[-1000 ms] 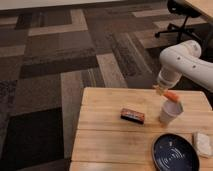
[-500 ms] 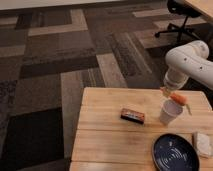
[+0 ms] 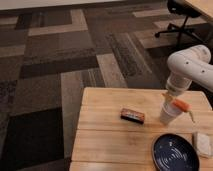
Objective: Place the pepper in the ceramic cup
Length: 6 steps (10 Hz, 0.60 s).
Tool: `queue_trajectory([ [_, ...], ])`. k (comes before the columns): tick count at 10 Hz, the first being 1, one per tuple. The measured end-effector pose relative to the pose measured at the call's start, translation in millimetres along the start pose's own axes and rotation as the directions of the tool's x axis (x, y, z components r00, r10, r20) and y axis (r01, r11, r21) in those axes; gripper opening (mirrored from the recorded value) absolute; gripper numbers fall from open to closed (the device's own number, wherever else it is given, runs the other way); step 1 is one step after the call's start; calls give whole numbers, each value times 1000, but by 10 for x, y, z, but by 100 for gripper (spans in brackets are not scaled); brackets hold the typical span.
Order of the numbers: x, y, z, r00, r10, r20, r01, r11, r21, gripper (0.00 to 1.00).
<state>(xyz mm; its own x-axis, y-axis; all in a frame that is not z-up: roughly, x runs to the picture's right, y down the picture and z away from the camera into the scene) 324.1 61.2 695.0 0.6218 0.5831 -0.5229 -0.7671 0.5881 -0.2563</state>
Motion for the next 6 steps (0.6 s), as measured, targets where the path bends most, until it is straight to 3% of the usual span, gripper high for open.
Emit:
queue_trajectory([
  [6,-11,35,257,1000,-6,-18,5,999,-49,0],
])
